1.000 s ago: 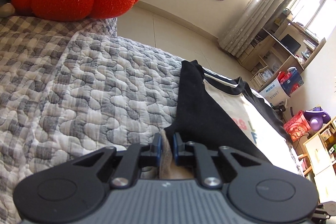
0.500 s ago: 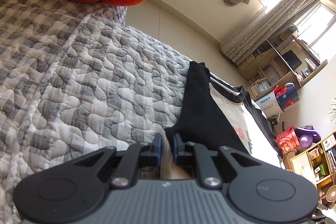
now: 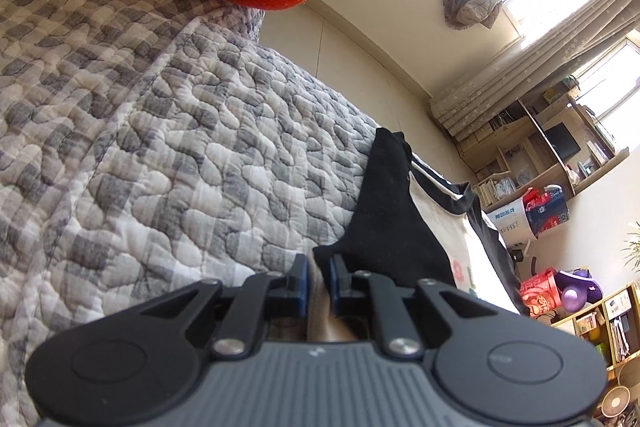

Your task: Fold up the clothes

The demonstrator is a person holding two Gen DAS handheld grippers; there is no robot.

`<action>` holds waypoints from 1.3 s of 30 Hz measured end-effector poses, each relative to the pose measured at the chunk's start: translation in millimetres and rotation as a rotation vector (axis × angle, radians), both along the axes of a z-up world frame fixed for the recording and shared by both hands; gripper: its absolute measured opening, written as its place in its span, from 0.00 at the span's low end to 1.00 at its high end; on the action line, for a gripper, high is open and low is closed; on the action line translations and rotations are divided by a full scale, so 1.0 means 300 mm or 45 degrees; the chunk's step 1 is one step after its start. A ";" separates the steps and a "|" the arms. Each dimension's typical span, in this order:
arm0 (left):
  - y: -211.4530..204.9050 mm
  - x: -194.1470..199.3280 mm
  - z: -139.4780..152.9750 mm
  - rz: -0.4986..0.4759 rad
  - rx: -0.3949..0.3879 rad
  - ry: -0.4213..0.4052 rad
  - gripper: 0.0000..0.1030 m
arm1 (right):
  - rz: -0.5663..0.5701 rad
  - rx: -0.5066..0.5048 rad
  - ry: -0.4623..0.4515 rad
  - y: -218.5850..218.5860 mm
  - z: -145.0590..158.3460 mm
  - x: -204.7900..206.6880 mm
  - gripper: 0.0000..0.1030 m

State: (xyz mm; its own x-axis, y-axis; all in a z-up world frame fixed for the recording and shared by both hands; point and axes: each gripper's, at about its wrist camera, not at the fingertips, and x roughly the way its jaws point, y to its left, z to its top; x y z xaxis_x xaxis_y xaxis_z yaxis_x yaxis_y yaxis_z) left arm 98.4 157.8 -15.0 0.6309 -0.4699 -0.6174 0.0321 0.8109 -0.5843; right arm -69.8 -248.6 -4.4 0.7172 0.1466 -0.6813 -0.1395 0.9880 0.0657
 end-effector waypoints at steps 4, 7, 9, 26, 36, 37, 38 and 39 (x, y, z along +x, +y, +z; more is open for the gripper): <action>-0.016 -0.001 0.006 -0.014 0.037 -0.012 0.11 | 0.071 0.201 -0.080 0.002 0.074 0.047 0.16; -0.024 0.001 0.006 -0.018 0.056 -0.015 0.11 | 0.169 0.274 -0.122 0.088 0.147 0.166 0.51; -0.035 -0.003 0.011 -0.023 0.080 -0.026 0.11 | 0.279 0.262 -0.078 0.183 0.156 0.293 0.53; -0.012 -0.012 -0.006 0.017 0.000 -0.006 0.11 | 0.459 -0.017 0.076 0.625 0.083 0.955 0.01; -0.038 -0.035 0.005 0.034 0.070 -0.040 0.11 | 0.469 -0.054 0.139 0.670 0.011 0.999 0.36; -0.037 -0.035 0.006 0.036 0.067 -0.037 0.11 | 0.480 0.013 0.127 0.653 0.019 0.993 0.41; -0.034 -0.034 0.006 0.041 0.058 -0.032 0.11 | 0.500 0.041 0.121 0.649 0.021 0.989 0.37; -0.028 -0.033 0.005 0.047 0.043 -0.025 0.11 | 0.503 0.003 0.134 0.658 0.013 0.993 0.24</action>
